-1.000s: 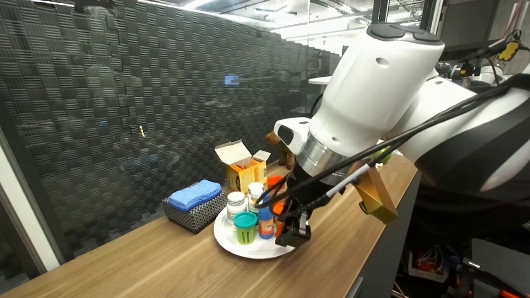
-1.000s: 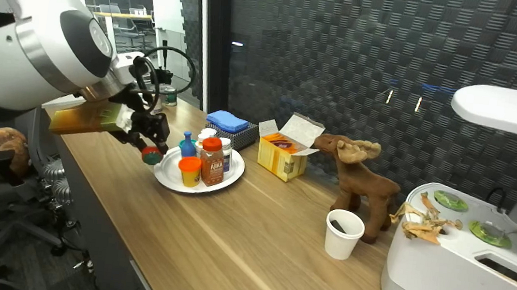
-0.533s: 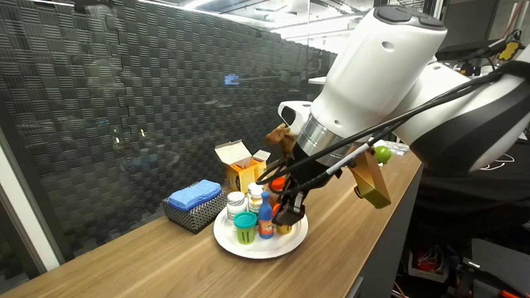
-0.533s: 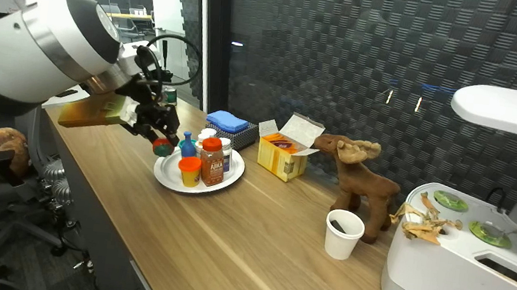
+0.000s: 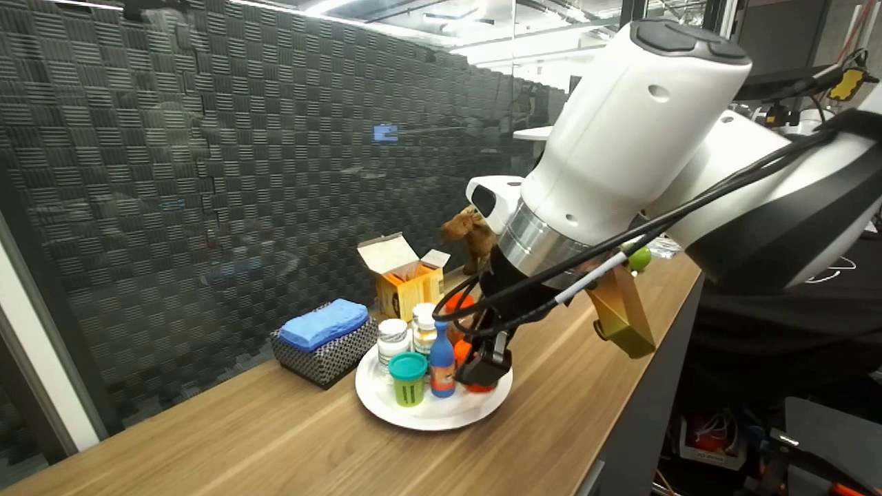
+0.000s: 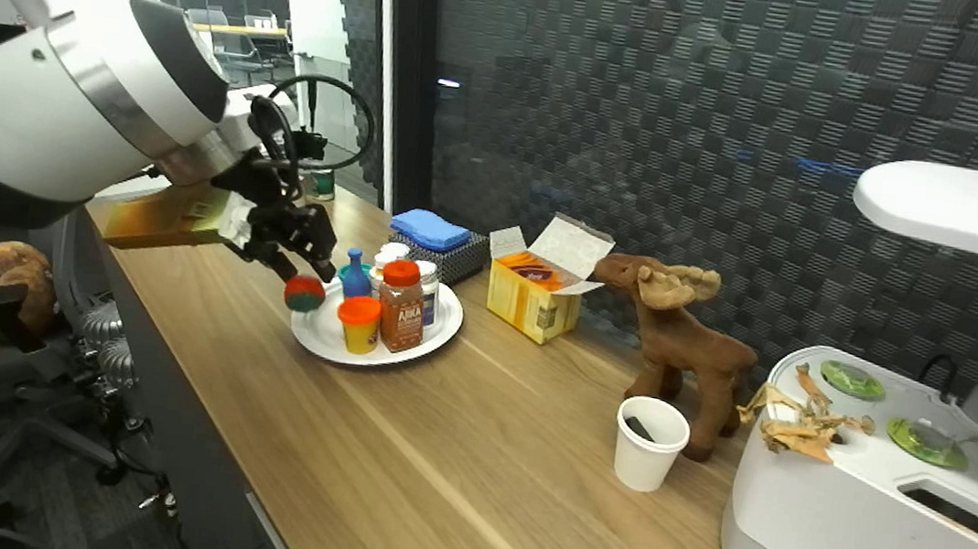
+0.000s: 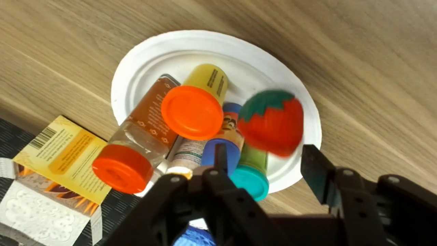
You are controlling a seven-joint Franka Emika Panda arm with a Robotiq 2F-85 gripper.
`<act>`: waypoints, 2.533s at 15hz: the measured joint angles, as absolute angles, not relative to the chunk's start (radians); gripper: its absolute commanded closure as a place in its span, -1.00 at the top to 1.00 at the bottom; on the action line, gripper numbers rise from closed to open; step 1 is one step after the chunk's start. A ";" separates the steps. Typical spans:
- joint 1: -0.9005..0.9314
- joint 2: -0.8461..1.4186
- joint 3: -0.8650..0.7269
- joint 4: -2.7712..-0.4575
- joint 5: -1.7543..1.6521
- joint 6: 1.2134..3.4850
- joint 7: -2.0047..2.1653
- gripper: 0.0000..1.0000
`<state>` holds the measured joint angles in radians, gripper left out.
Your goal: Put the bottles on the tray
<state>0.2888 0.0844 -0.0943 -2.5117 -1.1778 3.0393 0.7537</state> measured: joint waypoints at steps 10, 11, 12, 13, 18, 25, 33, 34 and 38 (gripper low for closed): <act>0.289 0.084 -0.094 -2.485 -1.328 3.040 0.912 1.00; 0.289 0.084 -0.094 -2.489 -1.315 3.038 0.910 1.00; 0.289 0.086 -0.093 -2.501 -1.279 3.037 0.896 1.00; 0.275 0.089 -0.076 -2.518 -1.206 3.032 0.853 1.00; 0.129 0.128 0.066 -2.613 -0.779 3.011 0.598 1.00; -0.076 0.057 0.359 -2.557 -0.181 2.775 0.327 1.00; 0.036 -0.208 0.220 -2.306 0.046 2.217 0.189 1.00; 0.042 -0.239 0.205 -2.272 0.046 2.156 0.184 1.00; 0.067 -0.341 0.151 -2.120 0.061 1.919 0.096 1.00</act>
